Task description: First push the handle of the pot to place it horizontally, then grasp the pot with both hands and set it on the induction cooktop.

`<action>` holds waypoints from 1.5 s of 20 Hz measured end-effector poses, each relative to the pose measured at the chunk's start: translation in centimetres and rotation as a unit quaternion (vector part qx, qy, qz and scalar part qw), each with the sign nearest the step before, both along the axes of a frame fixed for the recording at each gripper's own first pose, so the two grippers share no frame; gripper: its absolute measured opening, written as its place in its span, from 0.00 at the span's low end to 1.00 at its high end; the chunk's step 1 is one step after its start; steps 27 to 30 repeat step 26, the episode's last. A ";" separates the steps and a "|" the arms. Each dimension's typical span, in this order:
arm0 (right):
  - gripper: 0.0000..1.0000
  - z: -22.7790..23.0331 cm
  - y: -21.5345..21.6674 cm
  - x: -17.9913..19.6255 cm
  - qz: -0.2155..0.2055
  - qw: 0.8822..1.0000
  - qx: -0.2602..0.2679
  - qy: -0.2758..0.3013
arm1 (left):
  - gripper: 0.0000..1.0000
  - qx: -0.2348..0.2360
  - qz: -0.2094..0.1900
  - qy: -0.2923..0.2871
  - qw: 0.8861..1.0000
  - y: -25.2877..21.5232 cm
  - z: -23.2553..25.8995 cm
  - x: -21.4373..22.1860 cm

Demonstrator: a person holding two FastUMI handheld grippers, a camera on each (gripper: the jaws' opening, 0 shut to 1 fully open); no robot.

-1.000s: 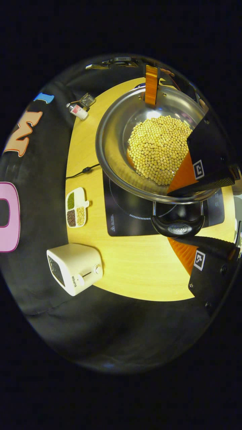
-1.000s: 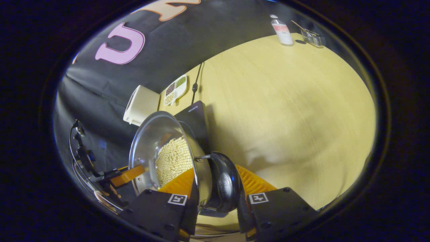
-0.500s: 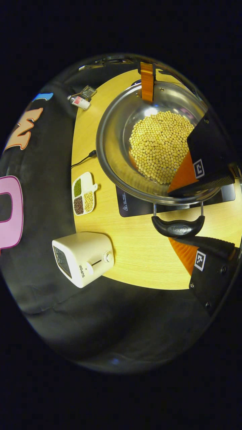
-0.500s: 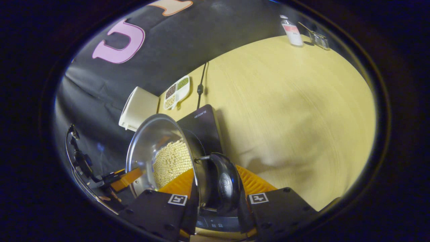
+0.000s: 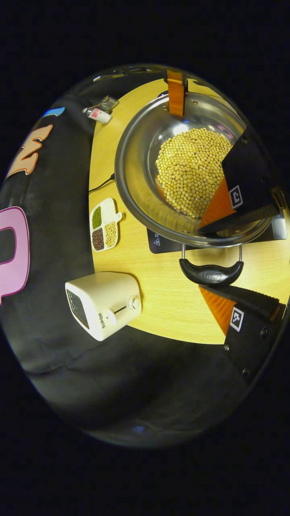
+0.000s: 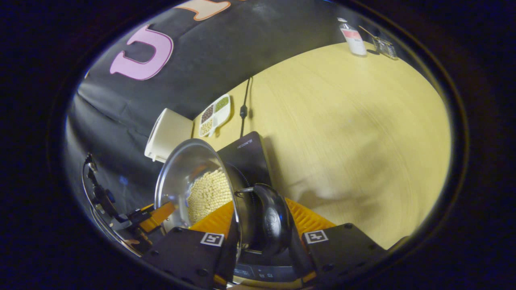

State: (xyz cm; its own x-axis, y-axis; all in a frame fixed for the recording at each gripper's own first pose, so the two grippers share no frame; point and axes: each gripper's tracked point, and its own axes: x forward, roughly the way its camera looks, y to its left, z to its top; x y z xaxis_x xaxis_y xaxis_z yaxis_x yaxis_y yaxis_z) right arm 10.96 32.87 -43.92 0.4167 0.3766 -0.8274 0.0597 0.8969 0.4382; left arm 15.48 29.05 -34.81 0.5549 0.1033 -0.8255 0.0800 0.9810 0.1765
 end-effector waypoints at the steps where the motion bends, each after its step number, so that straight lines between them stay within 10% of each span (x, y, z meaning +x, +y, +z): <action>1: 0.64 0.7 -0.1 0.0 0.004 1.000 0.003 -0.007 | 0.75 0.001 0.008 -0.006 1.000 0.3 0.1 0.0; 3: 1.00 1.5 -1.3 0.4 0.010 1.000 -0.006 -0.025 | 0.84 0.003 0.030 -0.023 0.999 0.9 0.6 -0.2; 7: 1.00 4.5 -4.3 1.1 -0.004 0.997 -0.020 -0.070 | 1.00 0.004 0.068 -0.080 0.994 1.5 3.3 -1.0; 13: 0.92 11.8 -10.9 1.2 -0.029 0.984 -0.063 -0.164 | 0.99 0.027 0.072 -0.182 0.980 -0.9 10.0 -1.7; 26: 0.92 32.1 -24.6 0.3 0.003 0.916 -0.078 -0.393 | 0.98 -0.005 0.035 -0.365 0.930 -23.7 26.0 -7.1; 30: 0.92 32.1 -24.6 0.3 0.003 0.916 -0.078 -0.393 | 0.98 -0.005 0.035 -0.365 0.930 -23.7 26.0 -7.1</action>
